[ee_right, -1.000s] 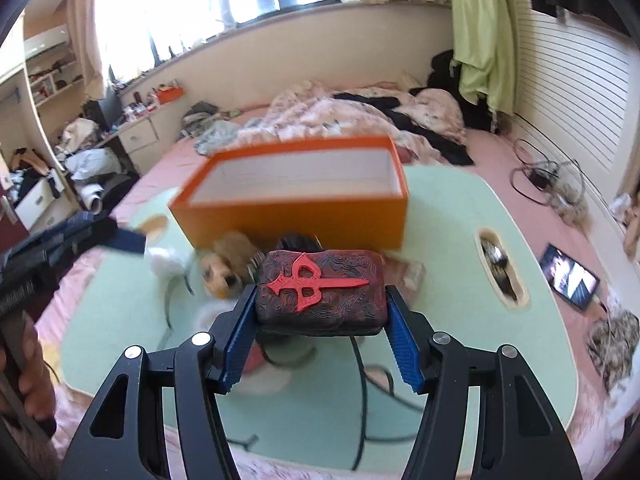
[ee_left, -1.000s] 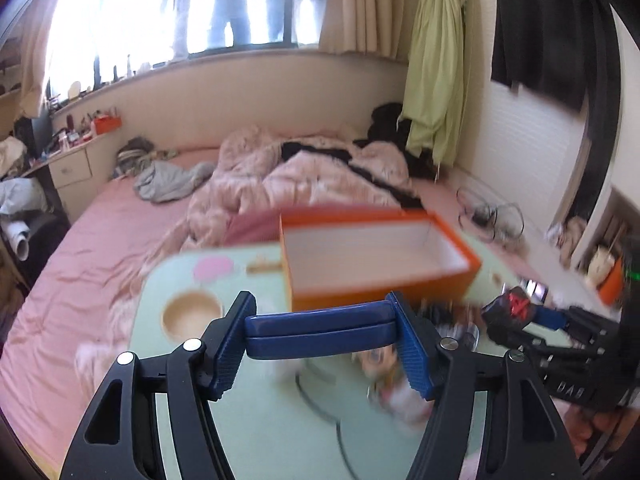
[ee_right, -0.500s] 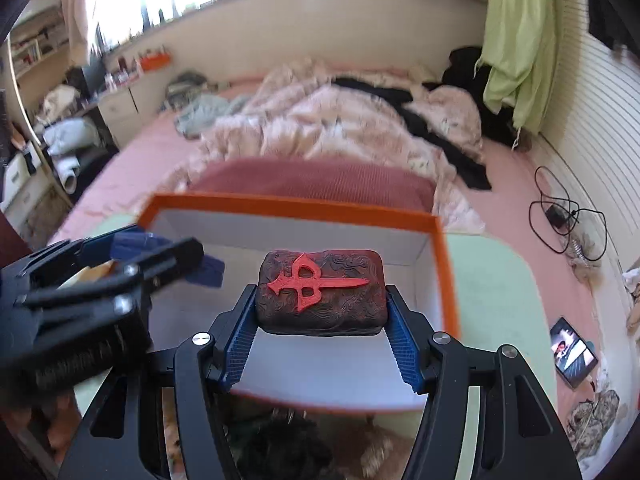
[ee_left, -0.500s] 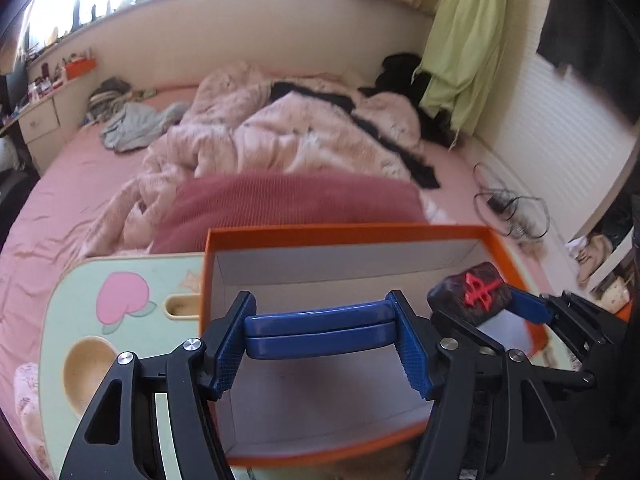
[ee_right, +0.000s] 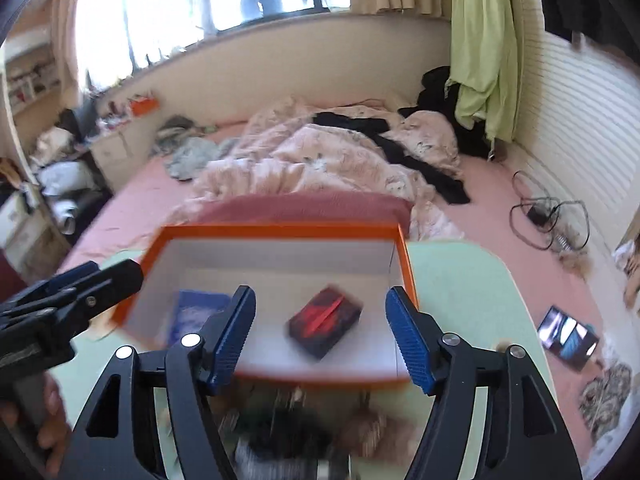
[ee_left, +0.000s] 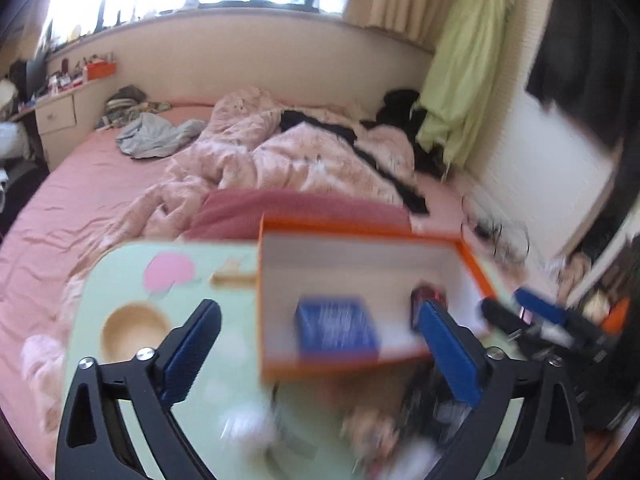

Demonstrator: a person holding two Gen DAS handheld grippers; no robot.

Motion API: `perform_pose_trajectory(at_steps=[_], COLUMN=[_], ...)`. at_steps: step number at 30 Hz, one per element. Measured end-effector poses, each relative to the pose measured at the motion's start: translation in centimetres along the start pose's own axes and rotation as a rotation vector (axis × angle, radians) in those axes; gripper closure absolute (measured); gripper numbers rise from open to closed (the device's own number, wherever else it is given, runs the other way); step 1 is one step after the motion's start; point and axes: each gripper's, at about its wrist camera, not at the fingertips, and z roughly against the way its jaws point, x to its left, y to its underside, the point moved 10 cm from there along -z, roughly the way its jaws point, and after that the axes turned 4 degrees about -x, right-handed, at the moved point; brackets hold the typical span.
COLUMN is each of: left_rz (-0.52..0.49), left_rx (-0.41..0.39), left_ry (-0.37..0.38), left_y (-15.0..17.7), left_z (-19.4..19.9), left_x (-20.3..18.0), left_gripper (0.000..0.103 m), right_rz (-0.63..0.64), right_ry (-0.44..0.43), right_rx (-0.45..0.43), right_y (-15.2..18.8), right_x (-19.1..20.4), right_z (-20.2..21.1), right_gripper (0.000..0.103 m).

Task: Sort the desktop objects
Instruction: 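Carry the tin and pouch into the orange box and open both grippers, then withdraw both grippers from the box back toward the table items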

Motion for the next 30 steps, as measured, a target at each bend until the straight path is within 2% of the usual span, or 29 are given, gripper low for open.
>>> perform_pose_trajectory(at_steps=[2, 5, 7, 9, 11, 12, 13, 14, 15, 20, 30], left_rz=[-0.023, -0.021, -0.035, -0.038, -0.106, -0.148, -0.164, -0.164, -0.166, -0.169, -0.156], left_rx=[0.066, 0.188, 0.214, 0.203, 0.128, 0.083, 0.076, 0.089, 0.094, 0.094, 0.135], left_ry=[-0.011, 0.007, -0.009, -0.054, -0.137, -0.164, -0.149, -0.121, -0.117, -0.114, -0.112], left_y=[3.4, 8.4, 10.6, 12.4, 13.1, 13.1, 13.2, 13.3, 13.2, 13.2, 13.5], left_z=[0.6, 0.5, 0.7, 0.9, 1.2, 1.4, 1.5, 1.5, 1.5, 2.3, 1.7], left_x=[-0.1, -0.5, -0.4, 0.1, 0.2, -0.1, -0.5, -0.9, -0.9, -1.2, -0.5], left_gripper=[0.001, 0.001, 0.001, 0.000, 0.000, 0.000, 0.000, 0.000, 0.000, 0.000, 0.000], right_rz=[-0.009, -0.005, 0.012, 0.020, 0.020, 0.051, 0.078, 0.099, 0.112, 0.093, 0.096], right_ry=[-0.014, -0.032, -0.019, 0.004, -0.005, 0.001, 0.007, 0.016, 0.026, 0.044, 0.042], right_rx=[0.019, 0.095, 0.156, 0.211, 0.282, 0.281, 0.286, 0.300, 0.314, 0.339, 0.355], right_y=[1.9, 6.4, 8.8, 11.5, 14.2, 14.7, 15.0, 15.3, 15.5, 16.1, 16.2], right_x=[-0.1, 0.2, 0.3, 0.3, 0.8, 1.2, 1.6, 1.8, 1.9, 1.4, 1.2], right_z=[1.8, 3.4, 3.5, 3.4, 2.9, 2.8, 2.8, 2.3, 1.9, 0.5, 0.0], right_gripper=[0.034, 0.034, 0.034, 0.034, 0.033, 0.027, 0.026, 0.022, 0.016, 0.002, 0.000])
